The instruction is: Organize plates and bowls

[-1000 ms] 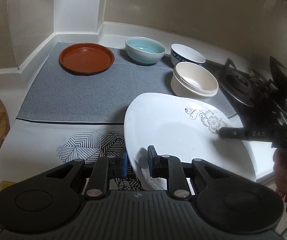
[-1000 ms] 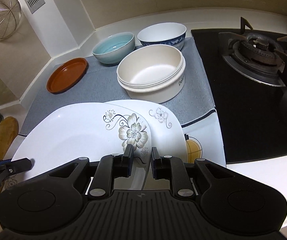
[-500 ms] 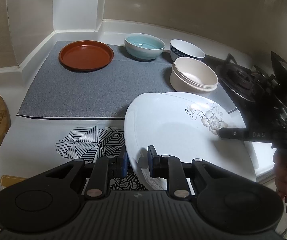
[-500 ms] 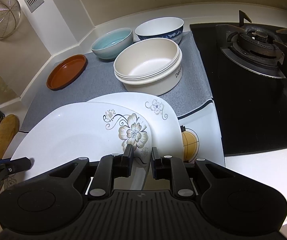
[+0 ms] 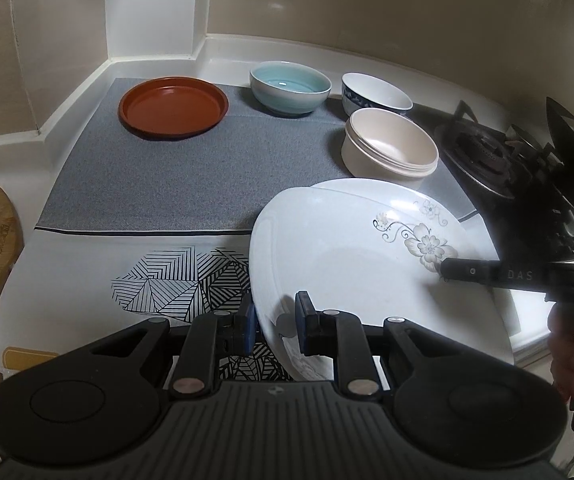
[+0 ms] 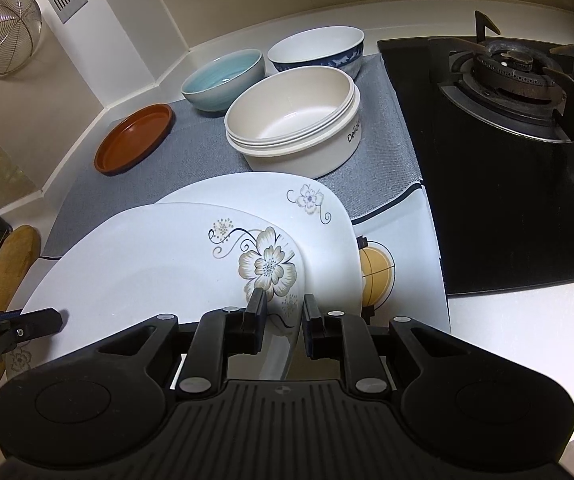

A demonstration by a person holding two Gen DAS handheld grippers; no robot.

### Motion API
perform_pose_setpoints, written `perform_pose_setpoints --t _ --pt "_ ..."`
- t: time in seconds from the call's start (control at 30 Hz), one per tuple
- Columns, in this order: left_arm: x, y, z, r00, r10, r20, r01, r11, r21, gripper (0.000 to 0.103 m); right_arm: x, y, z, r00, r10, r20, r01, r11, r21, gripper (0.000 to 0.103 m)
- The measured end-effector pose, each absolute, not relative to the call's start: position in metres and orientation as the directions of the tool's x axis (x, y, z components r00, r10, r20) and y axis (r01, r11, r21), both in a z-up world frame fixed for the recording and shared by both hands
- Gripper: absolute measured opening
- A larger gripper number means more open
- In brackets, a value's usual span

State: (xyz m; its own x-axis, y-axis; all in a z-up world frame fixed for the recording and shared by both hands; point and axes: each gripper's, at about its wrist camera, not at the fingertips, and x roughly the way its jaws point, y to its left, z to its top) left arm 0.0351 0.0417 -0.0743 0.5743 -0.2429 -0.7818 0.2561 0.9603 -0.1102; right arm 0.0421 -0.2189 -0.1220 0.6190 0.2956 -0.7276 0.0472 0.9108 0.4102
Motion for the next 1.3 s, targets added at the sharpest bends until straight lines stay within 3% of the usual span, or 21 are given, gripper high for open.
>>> perform_pose_setpoints --t 1.3 --pt "0.031 0.033 -0.069 0.581 -0.158 -0.798 0.205 0.978 -0.044 0.017 0.033 -0.208 -0.121 0.665 0.262 -0.699 -0.002 0.937 0.350 0.025"
